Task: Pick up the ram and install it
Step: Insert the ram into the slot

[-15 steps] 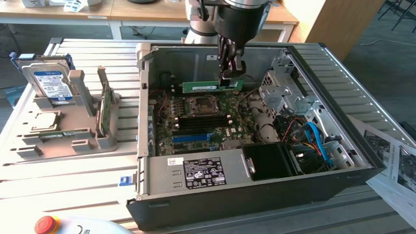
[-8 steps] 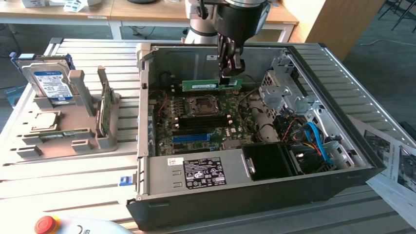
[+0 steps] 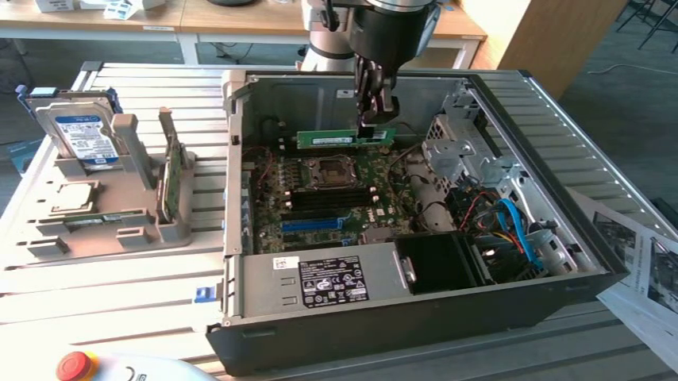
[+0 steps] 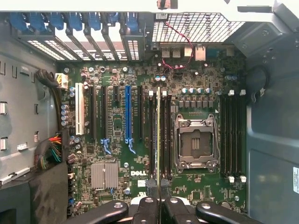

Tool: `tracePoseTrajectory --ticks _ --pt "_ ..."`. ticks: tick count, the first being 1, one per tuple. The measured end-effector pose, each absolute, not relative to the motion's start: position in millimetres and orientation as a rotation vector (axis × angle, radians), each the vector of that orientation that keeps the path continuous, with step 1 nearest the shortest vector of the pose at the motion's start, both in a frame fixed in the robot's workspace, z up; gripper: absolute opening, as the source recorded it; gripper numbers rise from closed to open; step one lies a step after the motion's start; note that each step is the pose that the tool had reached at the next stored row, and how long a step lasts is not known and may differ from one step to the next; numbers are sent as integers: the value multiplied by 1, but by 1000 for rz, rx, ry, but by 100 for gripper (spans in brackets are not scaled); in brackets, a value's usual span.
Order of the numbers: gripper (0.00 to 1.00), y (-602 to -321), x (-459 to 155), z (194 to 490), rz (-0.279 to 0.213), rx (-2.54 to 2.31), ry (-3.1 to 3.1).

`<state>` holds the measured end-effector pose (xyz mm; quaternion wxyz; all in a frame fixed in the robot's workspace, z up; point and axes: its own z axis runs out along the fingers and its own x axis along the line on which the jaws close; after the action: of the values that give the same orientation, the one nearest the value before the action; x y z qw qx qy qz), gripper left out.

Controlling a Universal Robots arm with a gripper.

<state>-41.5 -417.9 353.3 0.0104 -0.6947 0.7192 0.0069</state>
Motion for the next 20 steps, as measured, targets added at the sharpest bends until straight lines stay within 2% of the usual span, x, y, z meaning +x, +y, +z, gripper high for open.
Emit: tracePoseTrajectory --ticks 20 --pt "12 -418 -42 335 22 -2167 2246"
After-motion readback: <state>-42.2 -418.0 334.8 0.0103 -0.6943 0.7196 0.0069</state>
